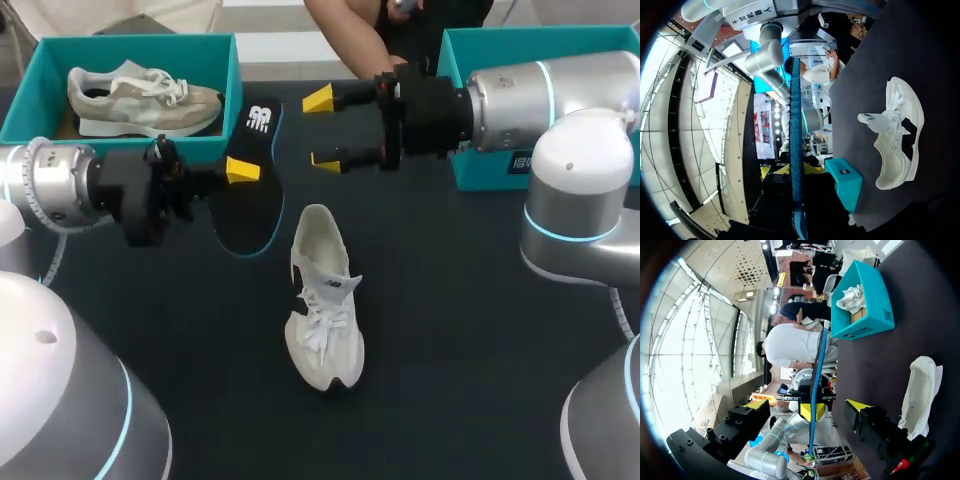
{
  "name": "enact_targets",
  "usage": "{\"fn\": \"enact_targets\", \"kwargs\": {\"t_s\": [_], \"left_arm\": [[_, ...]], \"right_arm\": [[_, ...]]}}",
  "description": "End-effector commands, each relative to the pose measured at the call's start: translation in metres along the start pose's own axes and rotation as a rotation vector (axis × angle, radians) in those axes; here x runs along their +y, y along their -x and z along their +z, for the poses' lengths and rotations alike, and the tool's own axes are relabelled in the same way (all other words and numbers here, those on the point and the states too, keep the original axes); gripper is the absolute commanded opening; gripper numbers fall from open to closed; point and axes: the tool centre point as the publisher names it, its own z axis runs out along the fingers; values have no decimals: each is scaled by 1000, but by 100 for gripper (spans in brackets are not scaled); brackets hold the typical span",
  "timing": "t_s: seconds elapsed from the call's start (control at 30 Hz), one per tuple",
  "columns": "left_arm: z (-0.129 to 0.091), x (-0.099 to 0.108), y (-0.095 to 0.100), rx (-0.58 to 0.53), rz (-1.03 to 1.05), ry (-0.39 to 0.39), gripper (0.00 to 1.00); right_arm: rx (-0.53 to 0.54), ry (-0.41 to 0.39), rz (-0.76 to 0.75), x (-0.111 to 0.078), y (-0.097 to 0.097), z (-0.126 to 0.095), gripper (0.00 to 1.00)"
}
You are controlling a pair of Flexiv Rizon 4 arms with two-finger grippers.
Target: Take the shoe out of the shoebox, open the shoe tongue, remove and reinsert the insole, then place the shoe into the shoebox
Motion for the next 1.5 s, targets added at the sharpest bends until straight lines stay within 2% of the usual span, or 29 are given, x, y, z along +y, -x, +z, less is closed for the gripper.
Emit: {"fn": "enact_targets", "kwargs": {"t_s": [0.03,0.33,0.4,0.43,0.6,0.73,1.2,1.23,1.27,1.3,1.33,1.37,1.4,1.47,1.5], "left_arm": [[0,-1,2,-1,6,7,0],[2,0,-2,-5,-3,19,0],[2,0,-1,-1,-3,15,0],[2,0,-1,0,-3,15,0],[2,-1,1,2,2,13,0],[1,0,1,-3,3,26,0],[1,0,1,-3,3,26,0],[2,-3,3,-25,-137,11,0],[3,-3,6,-31,-253,73,0],[3,-5,11,-33,-240,43,0],[3,-6,16,-76,-431,84,0],[2,-6,20,-51,-369,88,0],[1,-6,23,-77,-530,94,0],[-2,-6,26,-26,-666,129,0],[-3,-8,23,18,-818,119,0]], "right_arm": [[-2,5,1,-4,0,-4,100],[3,-12,-4,-4,2,-5,100],[0,-24,-19,-5,6,-14,100],[36,-7,-23,-5,5,-20,100],[29,2,-22,-8,6,-48,100],[-24,14,12,-10,11,-68,100],[-24,14,12,-10,11,-68,100],[-24,14,12,-10,11,-68,100],[-24,14,12,-10,11,-68,100],[-24,14,12,-10,11,-68,100],[-24,14,12,-10,11,-68,100],[-24,14,12,-10,11,-68,100],[-24,14,12,-10,11,-68,100],[-24,14,12,-10,11,-68,100],[-24,14,12,-10,11,-68,100]]}}
